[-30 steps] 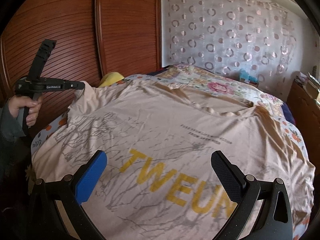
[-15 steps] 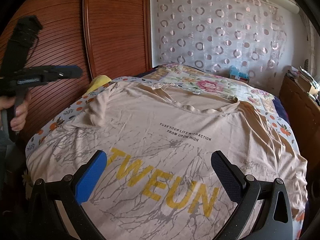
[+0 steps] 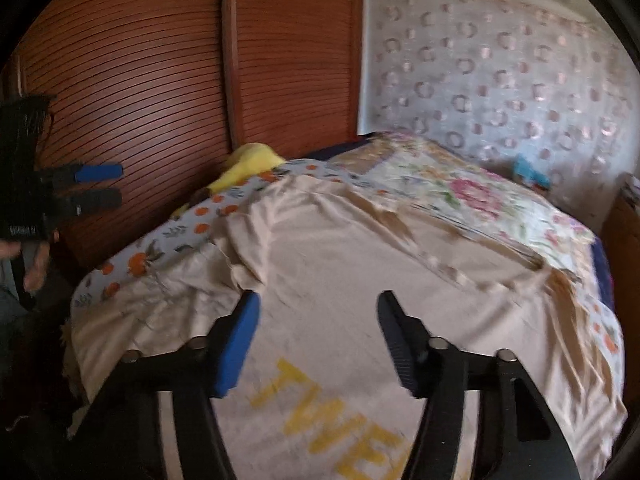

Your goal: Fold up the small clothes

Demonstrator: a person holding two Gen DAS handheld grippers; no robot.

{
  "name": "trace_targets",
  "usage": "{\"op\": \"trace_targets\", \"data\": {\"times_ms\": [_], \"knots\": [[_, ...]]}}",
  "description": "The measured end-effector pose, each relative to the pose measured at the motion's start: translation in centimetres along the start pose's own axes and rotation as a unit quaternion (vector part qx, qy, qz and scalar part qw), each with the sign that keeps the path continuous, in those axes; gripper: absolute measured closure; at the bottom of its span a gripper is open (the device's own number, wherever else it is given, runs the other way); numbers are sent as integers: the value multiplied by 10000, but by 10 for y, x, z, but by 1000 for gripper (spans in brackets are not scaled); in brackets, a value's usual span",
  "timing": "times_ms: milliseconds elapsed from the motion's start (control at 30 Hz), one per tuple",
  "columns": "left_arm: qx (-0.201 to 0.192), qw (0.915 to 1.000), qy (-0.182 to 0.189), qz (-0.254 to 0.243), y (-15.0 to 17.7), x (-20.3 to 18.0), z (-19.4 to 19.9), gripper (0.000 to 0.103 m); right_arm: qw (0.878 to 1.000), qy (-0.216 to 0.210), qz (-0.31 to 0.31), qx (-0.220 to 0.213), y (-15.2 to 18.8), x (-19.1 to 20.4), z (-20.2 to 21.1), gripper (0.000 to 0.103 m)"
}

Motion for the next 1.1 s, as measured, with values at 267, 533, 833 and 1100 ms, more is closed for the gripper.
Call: {"op": "trace_targets", "data": {"times_ms": [267, 533, 833, 1100], "knots": [[40, 9997, -44, 251, 20, 11, 2, 20, 9965, -692, 73, 466, -25, 30, -79, 56], [145, 9996, 79, 218, 30, 0, -6, 20, 9938, -447, 513, 881, -34, 51, -143, 67], [206, 9995, 215, 144, 35, -16, -11, 20, 9975, -153, 233, 654, -42, 24, -141, 99], [190, 9993, 301, 77, 34, -29, -12, 20, 9945, 910, -371, 352, -37, -43, -119, 91]]}}
Point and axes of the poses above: each gripper's, at about its wrist camera, not at the fingertips, and z roughly against the way its jaws point, x to its left, y to its underside, the point moved 3 cm from there along -z, roughly the way its jaws point, and after that the axes turned 9 degrees about -z, right-handed, at the moved point
